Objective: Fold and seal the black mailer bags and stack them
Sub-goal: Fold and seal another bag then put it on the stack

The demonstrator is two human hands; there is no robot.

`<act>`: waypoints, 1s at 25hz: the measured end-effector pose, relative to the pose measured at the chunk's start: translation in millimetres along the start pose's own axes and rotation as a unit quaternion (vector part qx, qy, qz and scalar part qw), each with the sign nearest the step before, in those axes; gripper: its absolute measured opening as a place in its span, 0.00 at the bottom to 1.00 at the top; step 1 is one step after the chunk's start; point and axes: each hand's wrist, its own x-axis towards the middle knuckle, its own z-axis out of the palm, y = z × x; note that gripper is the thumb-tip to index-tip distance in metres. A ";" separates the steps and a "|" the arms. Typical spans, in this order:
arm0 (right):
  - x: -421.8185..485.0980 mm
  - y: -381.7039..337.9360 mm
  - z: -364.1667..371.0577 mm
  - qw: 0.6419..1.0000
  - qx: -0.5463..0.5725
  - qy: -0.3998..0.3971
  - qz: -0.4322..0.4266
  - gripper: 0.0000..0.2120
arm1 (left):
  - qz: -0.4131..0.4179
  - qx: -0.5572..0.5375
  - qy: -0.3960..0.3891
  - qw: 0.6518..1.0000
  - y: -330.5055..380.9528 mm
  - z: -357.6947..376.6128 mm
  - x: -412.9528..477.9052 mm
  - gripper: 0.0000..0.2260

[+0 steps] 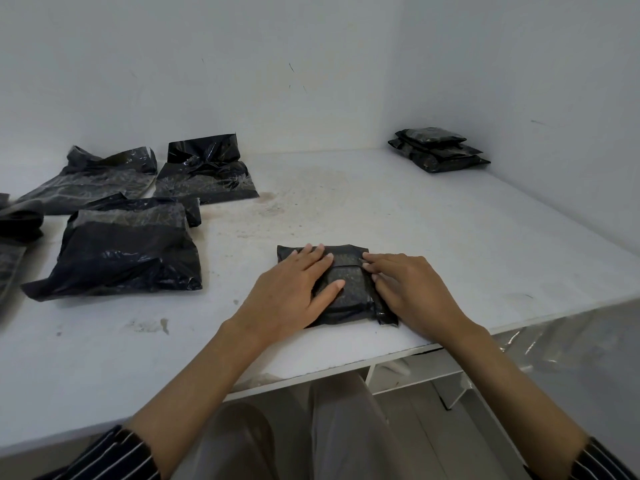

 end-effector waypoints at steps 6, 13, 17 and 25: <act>-1.9 -3.6 4.5 0.999 -0.040 0.026 0.016 0.09 | -0.067 0.057 0.056 0.994 15.4 -1.8 -6.8 0.26; -16.9 -35.6 -17.5 0.973 -0.079 0.214 0.048 0.09 | -0.049 0.019 -0.055 0.997 21.7 -34.3 14.3 0.15; -34.0 -46.7 -11.3 0.982 -0.059 0.164 0.075 0.17 | -0.037 -0.074 -0.083 0.993 37.4 -28.9 25.7 0.06; -37.8 -15.5 -22.6 0.992 -0.057 0.044 0.104 0.14 | 0.036 0.015 -0.104 0.994 33.2 -23.3 54.9 0.15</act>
